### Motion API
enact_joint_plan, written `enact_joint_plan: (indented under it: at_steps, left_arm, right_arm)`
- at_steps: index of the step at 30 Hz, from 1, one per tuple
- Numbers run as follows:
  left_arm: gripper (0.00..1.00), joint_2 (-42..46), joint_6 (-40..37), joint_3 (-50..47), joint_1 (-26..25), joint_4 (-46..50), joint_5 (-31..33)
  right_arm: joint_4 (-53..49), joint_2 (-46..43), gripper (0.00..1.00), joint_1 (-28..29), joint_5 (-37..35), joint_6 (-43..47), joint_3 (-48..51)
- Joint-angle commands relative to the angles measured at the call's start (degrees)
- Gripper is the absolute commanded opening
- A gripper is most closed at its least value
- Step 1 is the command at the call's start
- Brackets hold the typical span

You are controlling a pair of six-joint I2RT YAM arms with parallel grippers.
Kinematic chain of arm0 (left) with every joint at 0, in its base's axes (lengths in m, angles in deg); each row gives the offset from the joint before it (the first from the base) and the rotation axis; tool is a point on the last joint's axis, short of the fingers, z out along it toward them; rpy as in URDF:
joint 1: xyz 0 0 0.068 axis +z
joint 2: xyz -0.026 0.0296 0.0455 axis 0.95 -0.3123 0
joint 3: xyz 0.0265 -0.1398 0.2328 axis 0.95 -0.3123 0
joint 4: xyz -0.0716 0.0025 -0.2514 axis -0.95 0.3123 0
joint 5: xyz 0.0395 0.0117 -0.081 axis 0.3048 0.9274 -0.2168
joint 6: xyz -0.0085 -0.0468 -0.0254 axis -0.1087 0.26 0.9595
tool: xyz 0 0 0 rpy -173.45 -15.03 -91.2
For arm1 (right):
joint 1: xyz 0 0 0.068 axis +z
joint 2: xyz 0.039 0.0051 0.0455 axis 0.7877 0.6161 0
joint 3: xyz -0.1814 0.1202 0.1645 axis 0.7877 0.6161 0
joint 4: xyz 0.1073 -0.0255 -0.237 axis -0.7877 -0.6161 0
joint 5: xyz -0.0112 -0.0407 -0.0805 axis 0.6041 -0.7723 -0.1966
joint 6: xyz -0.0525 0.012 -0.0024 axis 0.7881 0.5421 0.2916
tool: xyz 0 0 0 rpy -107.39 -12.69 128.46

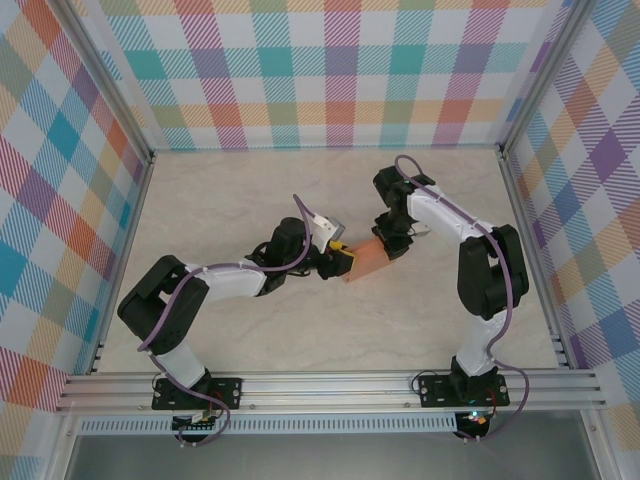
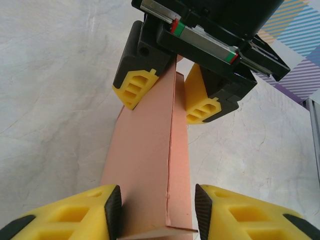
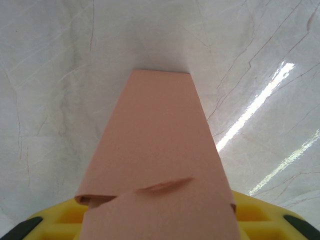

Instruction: Fold the paper box

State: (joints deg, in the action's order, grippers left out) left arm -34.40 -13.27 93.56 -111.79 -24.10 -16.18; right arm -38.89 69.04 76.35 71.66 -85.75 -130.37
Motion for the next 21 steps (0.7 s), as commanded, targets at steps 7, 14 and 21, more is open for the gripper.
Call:
enact_joint_plan:
  at_steps: [7,14,21]
  left_arm:
    - [0.48,3.54,-1.58,0.85,-0.22,3.28,-1.03]
    - [0.48,3.81,-1.49,1.0,-0.27,3.52,0.1]
    - [0.61,3.0,2.09,2.53,-0.46,4.78,5.64]
  right_arm:
    - [1.37,6.43,0.32,0.59,3.54,0.09,3.82]
    - [1.41,6.49,0.33,0.7,3.63,0.09,3.84]
    - [1.25,6.4,0.33,0.67,3.58,0.03,3.8]
